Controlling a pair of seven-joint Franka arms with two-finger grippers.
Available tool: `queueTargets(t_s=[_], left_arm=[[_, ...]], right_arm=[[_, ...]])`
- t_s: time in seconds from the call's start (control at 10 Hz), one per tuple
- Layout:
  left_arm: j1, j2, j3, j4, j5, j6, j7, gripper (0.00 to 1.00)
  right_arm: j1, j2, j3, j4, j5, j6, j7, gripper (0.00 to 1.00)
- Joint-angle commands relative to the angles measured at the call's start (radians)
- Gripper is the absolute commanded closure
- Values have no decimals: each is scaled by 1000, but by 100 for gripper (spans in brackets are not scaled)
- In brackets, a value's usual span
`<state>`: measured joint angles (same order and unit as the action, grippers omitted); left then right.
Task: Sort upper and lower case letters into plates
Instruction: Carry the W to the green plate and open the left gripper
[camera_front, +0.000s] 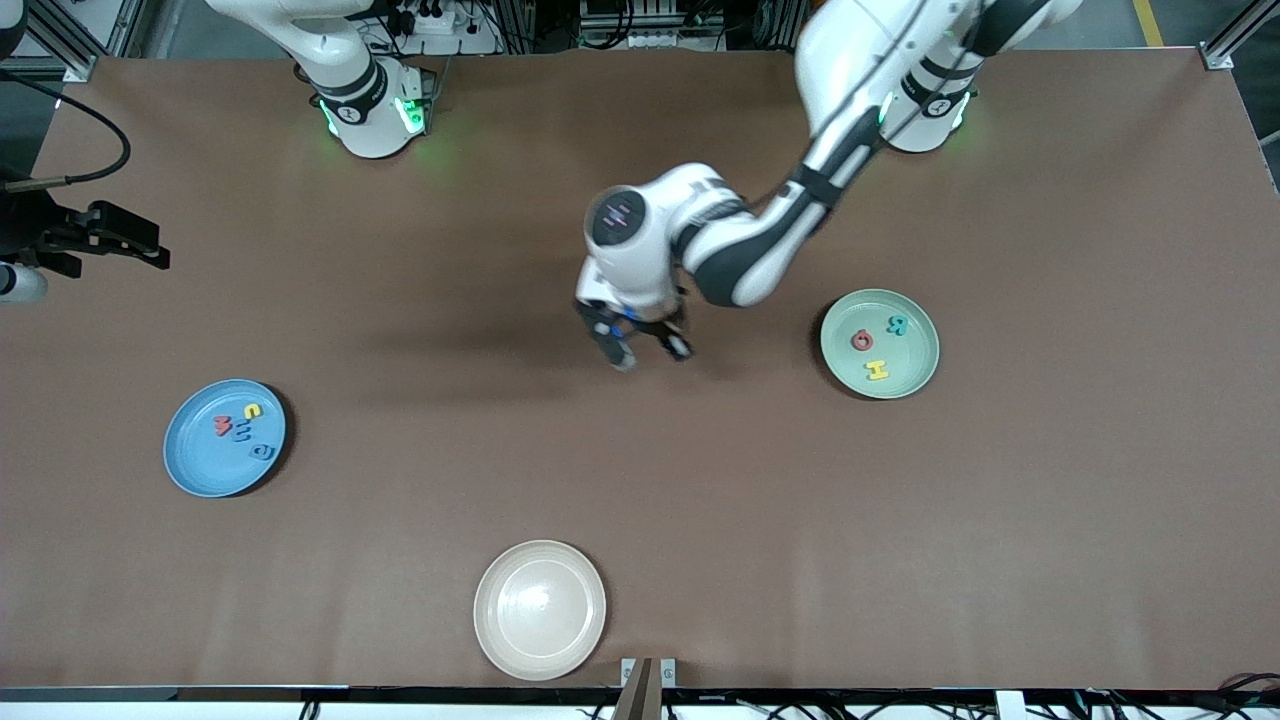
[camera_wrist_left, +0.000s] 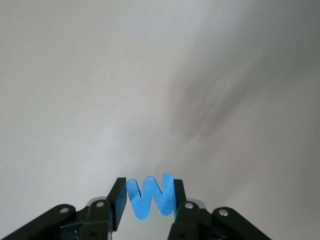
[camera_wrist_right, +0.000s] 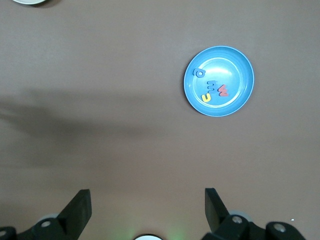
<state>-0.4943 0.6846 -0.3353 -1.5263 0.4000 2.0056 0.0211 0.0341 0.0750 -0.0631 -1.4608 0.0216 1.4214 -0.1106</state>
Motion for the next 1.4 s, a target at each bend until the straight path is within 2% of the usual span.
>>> queueTargets(t_s=[0.0, 0.2, 0.4, 0.6, 0.7, 0.8, 1.0, 1.1, 1.2, 1.3], left_arm=[[165, -173, -34, -249, 10, 18, 40, 68], [334, -250, -100, -397, 10, 69, 52, 68], [559, -307, -180, -552, 13, 171, 146, 68], [807, -365, -307, -700, 16, 273, 218, 68], [912, -367, -371, -725, 16, 278, 253, 68], [972, -364, -420, -736, 14, 278, 252, 68], [982, -355, -430, -732, 13, 282, 247, 67], [982, -352, -429, -727, 10, 283, 241, 56], [982, -352, -430, -720, 8, 283, 234, 6], [982, -350, -429, -697, 8, 277, 234, 0]], right_arm=[[-14, 2, 8, -6, 6, 10, -12, 0], [-14, 0, 8, -7, 6, 10, -9, 0], [-14, -17, 8, -45, 6, 33, -9, 0], [-14, -20, 8, -52, 6, 33, -9, 0], [-14, -20, 8, -52, 6, 30, -9, 0], [-14, -24, 8, -53, 6, 28, -9, 0], [-14, -50, 8, -99, 6, 39, -8, 0], [-17, -60, 8, -114, 6, 43, -8, 0], [-22, -66, 8, -119, 6, 44, -8, 0], [-22, -66, 8, -119, 6, 44, -8, 0]])
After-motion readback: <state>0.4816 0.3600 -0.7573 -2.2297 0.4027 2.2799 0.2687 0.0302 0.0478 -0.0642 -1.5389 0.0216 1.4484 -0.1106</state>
